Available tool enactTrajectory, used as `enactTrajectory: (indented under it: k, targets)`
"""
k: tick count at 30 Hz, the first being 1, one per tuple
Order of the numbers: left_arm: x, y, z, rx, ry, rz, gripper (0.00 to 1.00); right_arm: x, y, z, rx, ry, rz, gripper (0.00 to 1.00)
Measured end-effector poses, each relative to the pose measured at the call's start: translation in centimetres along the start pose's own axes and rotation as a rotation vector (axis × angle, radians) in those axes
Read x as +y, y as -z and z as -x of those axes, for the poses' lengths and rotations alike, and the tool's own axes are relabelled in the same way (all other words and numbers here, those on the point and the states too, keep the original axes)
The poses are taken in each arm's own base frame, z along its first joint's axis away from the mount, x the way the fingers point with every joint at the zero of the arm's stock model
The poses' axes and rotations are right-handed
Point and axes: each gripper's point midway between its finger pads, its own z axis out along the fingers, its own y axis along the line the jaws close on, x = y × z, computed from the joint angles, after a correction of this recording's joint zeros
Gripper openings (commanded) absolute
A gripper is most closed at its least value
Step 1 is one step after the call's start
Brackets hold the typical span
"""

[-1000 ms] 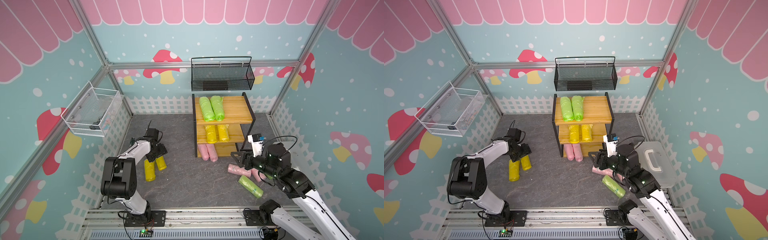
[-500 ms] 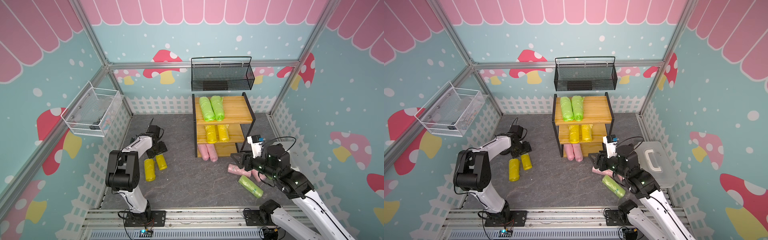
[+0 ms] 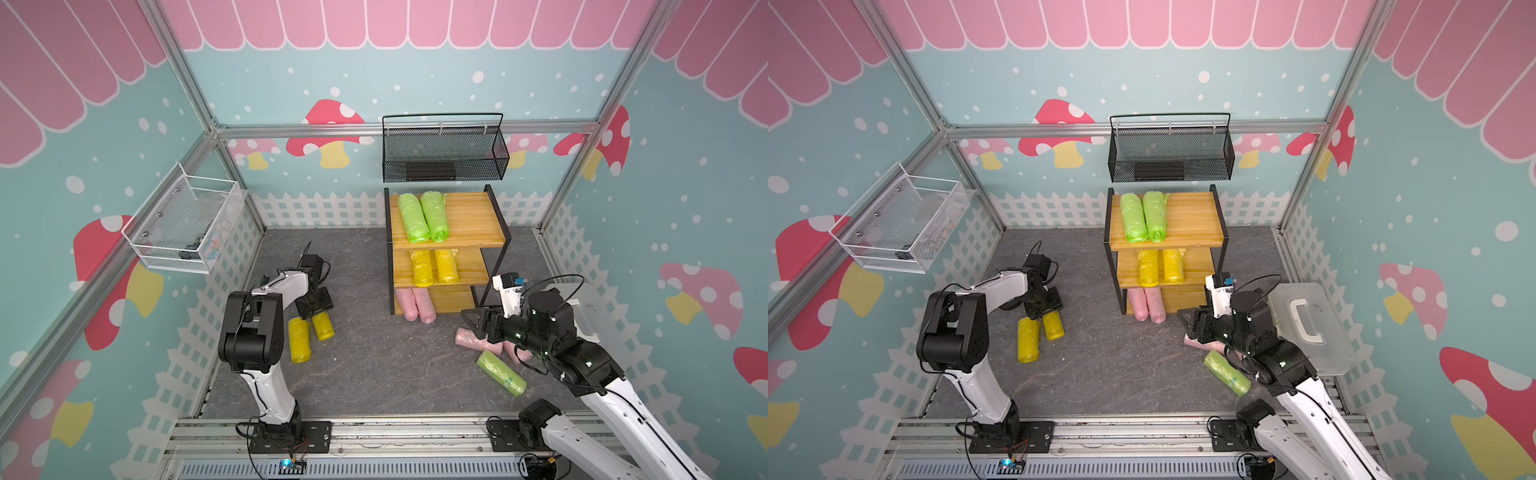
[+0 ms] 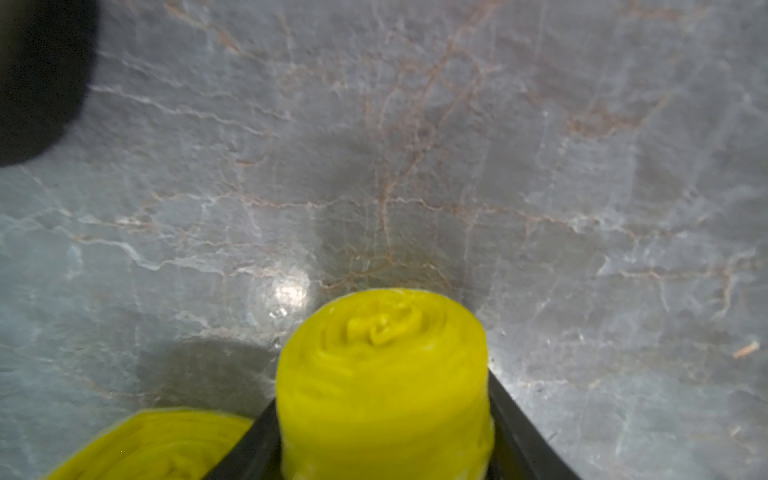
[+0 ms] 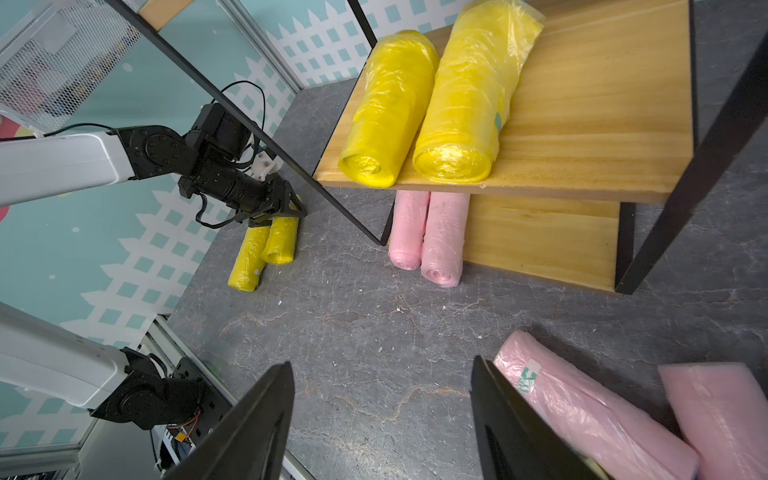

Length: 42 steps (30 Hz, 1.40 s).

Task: Sort the rolls of trash bags by color and place them on the shelf
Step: Pick up the roll of trash bags from the center of the board.

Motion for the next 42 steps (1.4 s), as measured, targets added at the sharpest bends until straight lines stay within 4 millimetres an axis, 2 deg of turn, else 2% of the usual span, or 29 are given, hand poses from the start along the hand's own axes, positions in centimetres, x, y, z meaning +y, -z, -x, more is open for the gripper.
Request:
enactTrajectory:
  k: [9,12,16,20,24,29,32,35,38,42]
  targets:
    - [-0.4,0.1,0.1,0.0,0.019,-0.025,0.25,-1.0,0.4,-1.1,0.01,-0.045,-0.04,0.68]
    - [-1.0,0.3,-0.2,-0.012,0.019,-0.051,0.18,-1.4,0.7,-1.3,0.007,-0.05,-0.061,0.74]
    - [-2.2,1.1,-3.0,-0.009,0.012,-0.124,0.11,-3.0,1.4,-1.5,-0.004,-0.036,-0.149,0.89]
    - [-2.8,2.8,-6.7,-0.001,0.05,-0.241,0.02,-3.7,2.2,-1.4,-0.006,0.015,-0.204,0.92]
    - [-4.0,5.0,-9.6,-0.009,0.075,-0.352,0.0,-2.0,2.4,-0.4,0.013,0.074,-0.14,0.91]
    - [-7.4,10.1,-11.9,-0.073,0.066,-0.529,0.0,0.7,0.5,-1.1,0.096,0.046,0.024,0.87]
    - [-8.8,14.1,-12.8,-0.135,0.086,-0.65,0.0,2.3,-1.3,-3.1,0.149,-0.029,0.142,0.88]
    - [-9.3,17.1,-13.6,-0.181,0.133,-0.75,0.0,4.6,-2.6,-6.7,0.253,-0.038,0.223,0.9]
    - [-9.0,18.4,-14.4,-0.189,0.199,-0.81,0.0,7.6,-3.1,-8.9,0.316,-0.026,0.304,0.99]
    - [-8.6,18.2,-15.2,-0.16,0.272,-0.825,0.0,10.6,-4.4,-9.7,0.328,0.002,0.368,0.99]
